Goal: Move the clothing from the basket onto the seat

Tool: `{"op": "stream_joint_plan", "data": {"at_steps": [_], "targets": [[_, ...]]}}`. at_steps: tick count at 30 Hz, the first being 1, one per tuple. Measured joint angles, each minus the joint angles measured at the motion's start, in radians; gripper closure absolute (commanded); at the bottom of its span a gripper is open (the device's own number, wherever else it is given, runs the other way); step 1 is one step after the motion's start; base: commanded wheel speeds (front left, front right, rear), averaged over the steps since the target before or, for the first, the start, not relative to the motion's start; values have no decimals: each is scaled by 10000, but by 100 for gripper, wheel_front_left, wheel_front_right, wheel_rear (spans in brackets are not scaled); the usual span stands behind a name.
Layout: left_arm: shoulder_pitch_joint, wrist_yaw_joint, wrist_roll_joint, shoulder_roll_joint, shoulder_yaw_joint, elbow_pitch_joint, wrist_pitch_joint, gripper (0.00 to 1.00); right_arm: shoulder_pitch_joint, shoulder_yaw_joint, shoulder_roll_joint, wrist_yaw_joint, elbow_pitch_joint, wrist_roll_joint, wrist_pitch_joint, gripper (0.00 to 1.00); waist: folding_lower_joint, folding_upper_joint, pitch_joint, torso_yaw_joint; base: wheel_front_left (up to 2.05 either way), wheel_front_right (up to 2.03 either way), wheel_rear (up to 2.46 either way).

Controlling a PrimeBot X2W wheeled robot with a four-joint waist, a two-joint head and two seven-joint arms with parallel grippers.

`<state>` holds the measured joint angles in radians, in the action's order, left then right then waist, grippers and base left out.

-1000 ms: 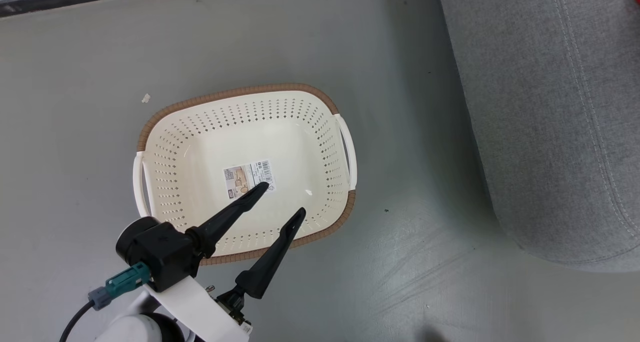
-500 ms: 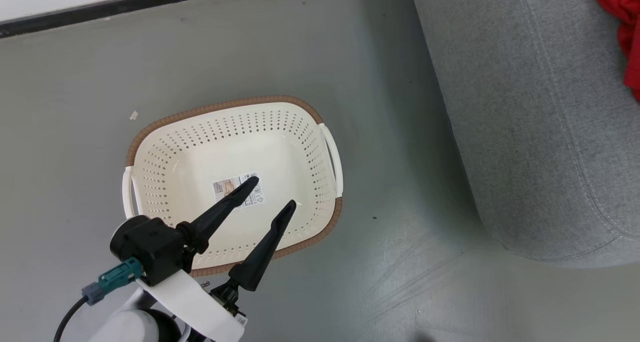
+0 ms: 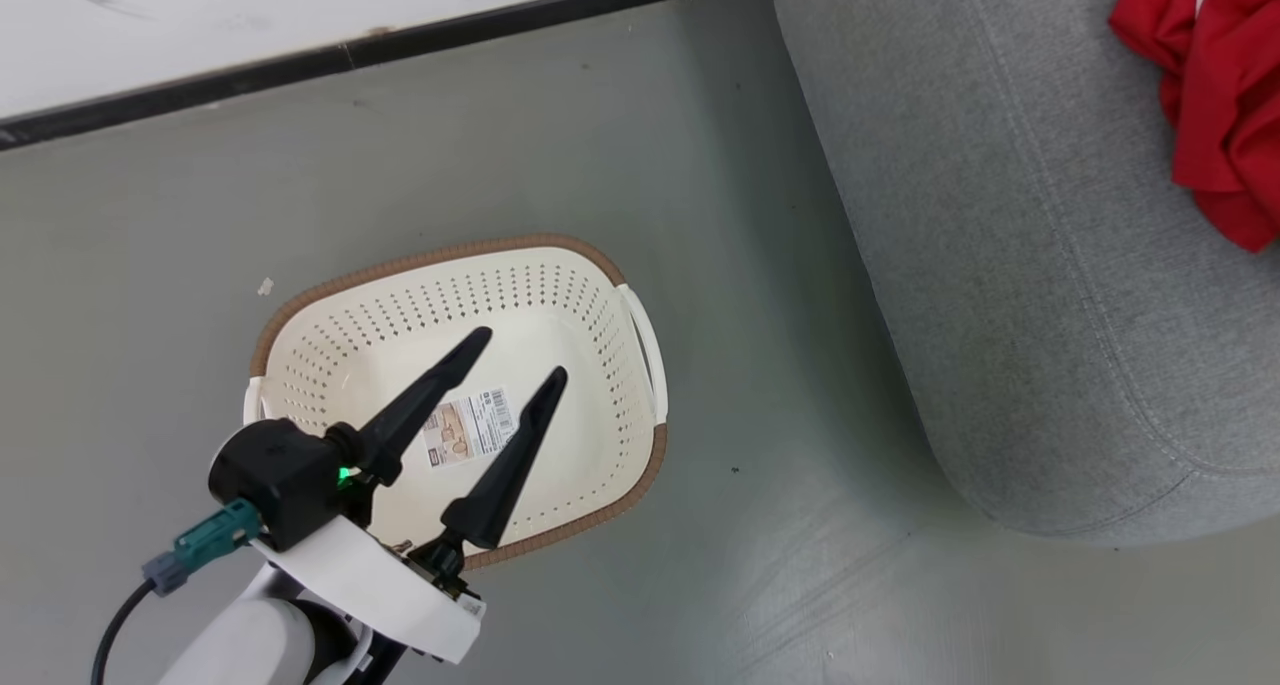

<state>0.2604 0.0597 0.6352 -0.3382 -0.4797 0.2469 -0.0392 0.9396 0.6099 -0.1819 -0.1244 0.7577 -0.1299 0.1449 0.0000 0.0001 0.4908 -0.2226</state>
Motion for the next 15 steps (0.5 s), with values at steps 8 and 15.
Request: {"op": "stream_joint_plan", "data": {"at_steps": [8, 15], "targets": [[-22, -249, 71, 203, 546, -537, -604, 0, -803, -1358, 151, 0, -629, -337, 522, 0, 0, 0, -588, -18, 0, 0, 0], [-276, -744, 46, 251, 1175, -1233, -1204, 0, -1743, -2750, 677, 0, -1126, -579, 752, 0, 0, 0, -1146, 80, 0, 0, 0]]}}
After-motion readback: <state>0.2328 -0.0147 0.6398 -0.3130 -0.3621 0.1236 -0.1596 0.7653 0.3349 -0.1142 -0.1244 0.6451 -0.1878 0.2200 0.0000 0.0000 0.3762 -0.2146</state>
